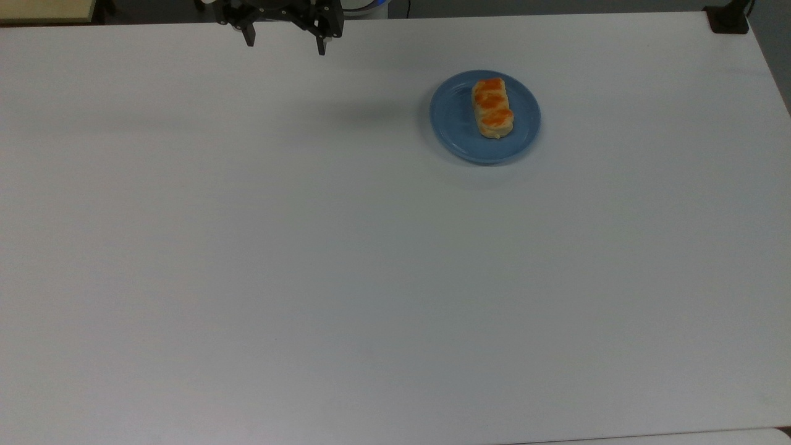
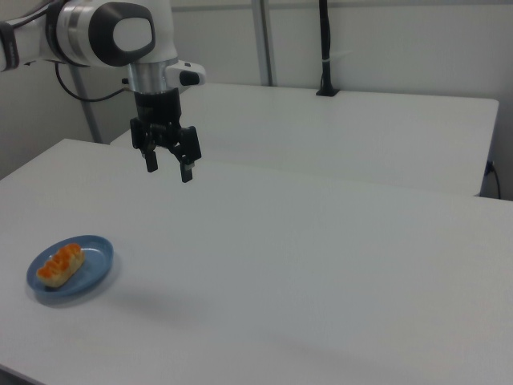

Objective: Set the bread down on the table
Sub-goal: 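Move the open gripper over the bread roll on the blue plate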

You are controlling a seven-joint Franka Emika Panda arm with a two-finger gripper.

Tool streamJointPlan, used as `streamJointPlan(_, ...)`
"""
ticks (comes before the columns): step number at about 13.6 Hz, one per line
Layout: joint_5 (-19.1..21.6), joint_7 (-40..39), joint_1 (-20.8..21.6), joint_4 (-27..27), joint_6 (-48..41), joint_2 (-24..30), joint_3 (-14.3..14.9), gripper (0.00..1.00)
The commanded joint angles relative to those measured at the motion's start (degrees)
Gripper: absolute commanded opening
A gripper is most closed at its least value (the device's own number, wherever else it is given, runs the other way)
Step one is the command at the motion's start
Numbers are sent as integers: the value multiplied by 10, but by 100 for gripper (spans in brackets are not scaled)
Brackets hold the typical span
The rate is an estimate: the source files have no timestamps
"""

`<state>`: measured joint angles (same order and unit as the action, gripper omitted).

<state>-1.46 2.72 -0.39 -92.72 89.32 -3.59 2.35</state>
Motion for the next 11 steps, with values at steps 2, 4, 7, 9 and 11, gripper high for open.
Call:
streamJointPlan(2, 2, -4, 11, 8, 1, -3, 11, 100)
streamJointPlan(4, 3, 0, 19, 6, -5, -1, 6, 100)
streamJointPlan(7, 4, 3, 70, -13, -3, 10, 4, 100)
streamJointPlan(9, 4, 37, 112, -31, 2, 12, 4, 100)
streamJointPlan(11, 4, 70, 136, -48, 16, 10, -12, 100)
